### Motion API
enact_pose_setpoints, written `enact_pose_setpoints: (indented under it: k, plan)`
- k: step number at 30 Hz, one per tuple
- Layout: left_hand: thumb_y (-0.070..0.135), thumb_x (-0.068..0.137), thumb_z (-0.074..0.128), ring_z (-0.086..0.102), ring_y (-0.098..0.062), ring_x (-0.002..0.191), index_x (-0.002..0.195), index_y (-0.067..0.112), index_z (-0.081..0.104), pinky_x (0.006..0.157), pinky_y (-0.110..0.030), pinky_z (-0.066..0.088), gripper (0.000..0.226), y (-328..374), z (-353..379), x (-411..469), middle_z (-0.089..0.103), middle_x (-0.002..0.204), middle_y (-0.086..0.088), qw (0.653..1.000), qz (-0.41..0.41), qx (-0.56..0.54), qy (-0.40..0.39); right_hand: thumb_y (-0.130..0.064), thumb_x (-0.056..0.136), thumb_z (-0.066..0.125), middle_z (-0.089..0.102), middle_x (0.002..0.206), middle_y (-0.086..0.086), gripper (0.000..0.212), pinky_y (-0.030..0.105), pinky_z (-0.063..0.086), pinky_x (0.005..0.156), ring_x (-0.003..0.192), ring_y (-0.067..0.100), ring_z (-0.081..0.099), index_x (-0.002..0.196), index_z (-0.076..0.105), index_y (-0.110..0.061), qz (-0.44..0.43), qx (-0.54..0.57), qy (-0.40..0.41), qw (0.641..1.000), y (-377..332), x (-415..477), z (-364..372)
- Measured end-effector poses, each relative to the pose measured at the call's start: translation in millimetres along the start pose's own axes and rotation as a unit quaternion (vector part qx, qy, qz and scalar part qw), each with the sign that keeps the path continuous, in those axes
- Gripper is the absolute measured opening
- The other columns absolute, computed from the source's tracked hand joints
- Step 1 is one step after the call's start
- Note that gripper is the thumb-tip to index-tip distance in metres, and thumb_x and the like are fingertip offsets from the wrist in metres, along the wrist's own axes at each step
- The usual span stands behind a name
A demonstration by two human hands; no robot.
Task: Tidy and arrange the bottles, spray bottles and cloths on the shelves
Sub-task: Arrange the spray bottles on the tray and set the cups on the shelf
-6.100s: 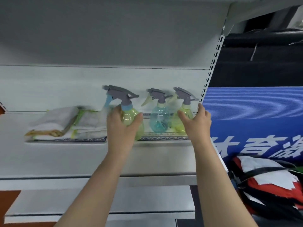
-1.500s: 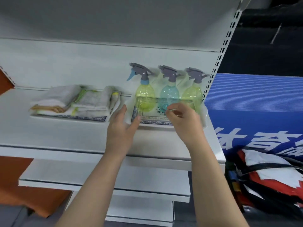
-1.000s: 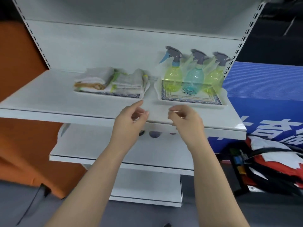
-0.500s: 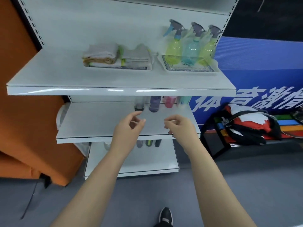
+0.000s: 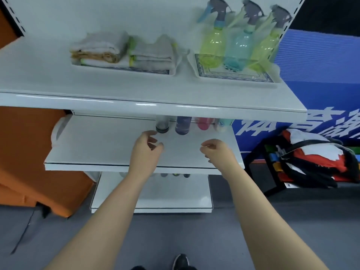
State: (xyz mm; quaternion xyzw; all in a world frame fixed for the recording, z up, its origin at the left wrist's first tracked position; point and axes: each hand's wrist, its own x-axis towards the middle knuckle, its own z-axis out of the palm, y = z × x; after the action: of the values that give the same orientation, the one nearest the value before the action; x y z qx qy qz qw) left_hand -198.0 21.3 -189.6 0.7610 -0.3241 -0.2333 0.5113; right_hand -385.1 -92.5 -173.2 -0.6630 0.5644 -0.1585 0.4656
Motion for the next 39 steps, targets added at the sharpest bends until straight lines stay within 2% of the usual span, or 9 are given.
enact_pose_setpoints:
  k: [3,10,13,17,20,23,26,30,39]
  plan:
    - [0.02,0.087,0.07,0.06,-0.018,0.091,0.131,0.021,0.053,0.079,-0.031,0.052,0.047,-35,21,37,0.06,0.113,-0.005,1.0,-0.003,0.004,0.027,-0.029,0.084,0.066,0.068,0.11,-0.001,0.032,0.045,0.055,0.094,0.099,0.024,0.066,0.116,0.065,-0.025,0.003,-0.008,-0.014,1.0,26,48,16]
    - [0.035,0.083,0.077,0.047,-0.017,0.131,0.156,0.023,0.021,0.096,-0.026,0.041,0.093,-121,60,138,0.044,0.146,-0.003,0.999,0.007,0.028,0.021,-0.032,0.086,0.074,0.051,0.138,0.002,0.073,0.028,0.052,0.07,0.105,0.024,0.062,0.149,0.039,-0.017,-0.053,0.003,-0.026,0.998,79,175,63]
    - [0.048,0.076,0.08,0.036,-0.016,0.141,0.159,0.026,0.004,0.11,-0.033,0.038,0.114,-147,80,168,0.034,0.157,-0.001,0.999,0.031,0.019,-0.025,-0.042,0.081,0.077,0.048,0.143,0.005,0.089,0.026,0.048,0.063,0.085,0.016,0.06,0.152,0.03,-0.017,-0.087,-0.006,-0.018,0.996,89,214,74]
    - [0.048,0.077,0.08,0.036,-0.016,0.142,0.157,0.029,-0.005,0.094,-0.025,0.039,0.118,-179,110,206,0.029,0.159,-0.001,0.997,0.059,0.012,-0.039,-0.051,0.079,0.077,0.047,0.141,0.0,0.105,0.026,0.047,0.064,0.078,0.012,0.056,0.158,0.014,-0.023,-0.105,-0.022,-0.011,0.994,101,260,102]
    - [0.047,0.082,0.075,0.046,-0.017,0.13,0.158,0.024,-0.004,0.087,-0.025,0.039,0.113,-196,133,230,0.039,0.152,-0.005,0.995,0.089,0.044,0.004,-0.056,0.077,0.077,0.055,0.115,0.002,0.109,0.027,0.043,0.055,0.069,0.013,0.054,0.158,0.013,-0.022,-0.133,-0.034,0.019,0.99,111,286,114]
    - [0.046,0.083,0.074,0.049,-0.025,0.131,0.158,0.022,0.002,0.085,-0.025,0.036,0.107,-206,145,245,0.046,0.146,-0.008,0.993,0.089,0.069,0.028,-0.06,0.073,0.077,0.063,0.097,0.002,0.102,0.028,0.041,0.051,0.064,0.017,0.052,0.153,0.029,-0.018,-0.153,-0.053,0.038,0.986,109,300,119]
    - [0.046,0.08,0.077,0.051,-0.027,0.129,0.158,0.022,0.001,0.091,-0.03,0.041,0.111,-202,148,259,0.05,0.142,-0.007,0.992,0.104,0.061,0.03,-0.067,0.067,0.078,0.058,0.074,0.001,0.074,0.025,0.037,0.045,0.055,0.017,0.048,0.124,0.057,-0.023,-0.177,-0.056,0.032,0.982,104,309,125]
    - [0.039,0.079,0.08,0.051,-0.023,0.125,0.155,0.023,0.011,0.101,-0.031,0.041,0.105,-191,150,265,0.05,0.136,-0.002,0.991,0.129,0.035,0.017,-0.054,0.072,0.082,0.053,0.069,0.005,0.039,0.025,0.035,0.045,0.049,0.015,0.041,0.094,0.063,-0.027,-0.208,-0.015,-0.005,0.978,99,315,127]
    - [0.036,0.079,0.08,0.05,-0.017,0.109,0.147,0.022,0.024,0.099,-0.028,0.04,0.089,-198,131,277,0.052,0.134,-0.005,0.99,0.133,0.039,0.037,-0.044,0.069,0.087,0.059,0.08,0.009,0.061,0.028,0.047,0.053,0.053,0.019,0.048,0.114,0.061,-0.013,-0.219,0.005,-0.023,0.976,80,343,151]
